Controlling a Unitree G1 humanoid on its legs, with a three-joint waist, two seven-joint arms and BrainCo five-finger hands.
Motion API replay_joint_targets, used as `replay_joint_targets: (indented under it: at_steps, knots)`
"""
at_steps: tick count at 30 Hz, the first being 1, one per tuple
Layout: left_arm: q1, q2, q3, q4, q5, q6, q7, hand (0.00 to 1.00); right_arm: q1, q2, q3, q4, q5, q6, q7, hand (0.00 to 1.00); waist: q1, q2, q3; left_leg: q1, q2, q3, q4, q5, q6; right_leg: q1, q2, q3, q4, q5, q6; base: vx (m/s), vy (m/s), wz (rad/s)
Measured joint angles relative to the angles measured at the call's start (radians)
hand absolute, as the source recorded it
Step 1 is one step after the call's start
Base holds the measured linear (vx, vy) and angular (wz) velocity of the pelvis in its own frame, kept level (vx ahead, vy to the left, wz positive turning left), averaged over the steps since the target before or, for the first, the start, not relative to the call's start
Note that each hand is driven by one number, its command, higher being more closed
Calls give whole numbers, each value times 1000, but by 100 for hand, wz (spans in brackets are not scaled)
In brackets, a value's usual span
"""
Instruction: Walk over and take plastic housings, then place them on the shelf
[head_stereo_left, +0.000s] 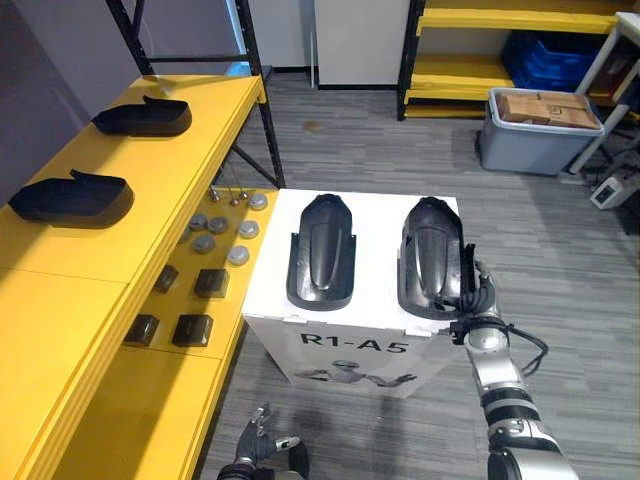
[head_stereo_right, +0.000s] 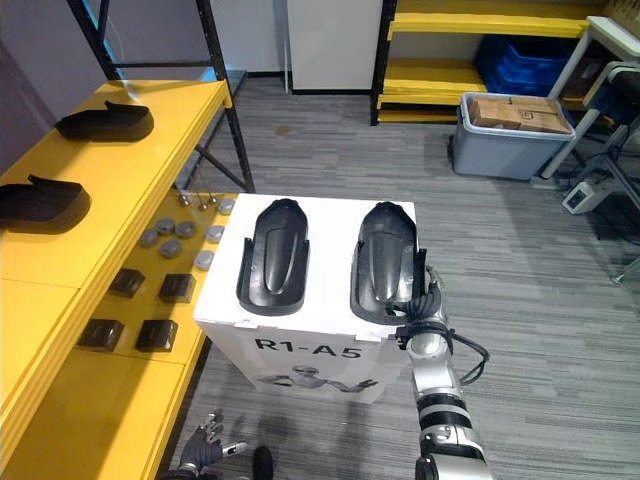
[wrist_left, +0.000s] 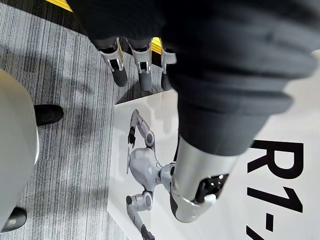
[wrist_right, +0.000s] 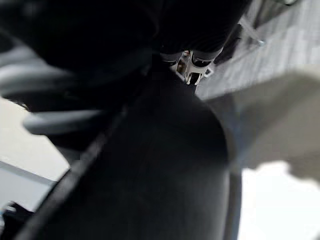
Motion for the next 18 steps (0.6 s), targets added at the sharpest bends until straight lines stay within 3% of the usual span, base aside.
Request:
replay_joint_targets:
  at_steps: [18]
  knots:
    - [0, 0, -2, 20, -19, 21, 5, 0, -71, -55, -34, 116, 9, 11, 19, 100, -4, -1, 7, 22, 9, 21, -1, -7, -10, 18, 7, 11, -13, 0, 0, -4, 0, -3]
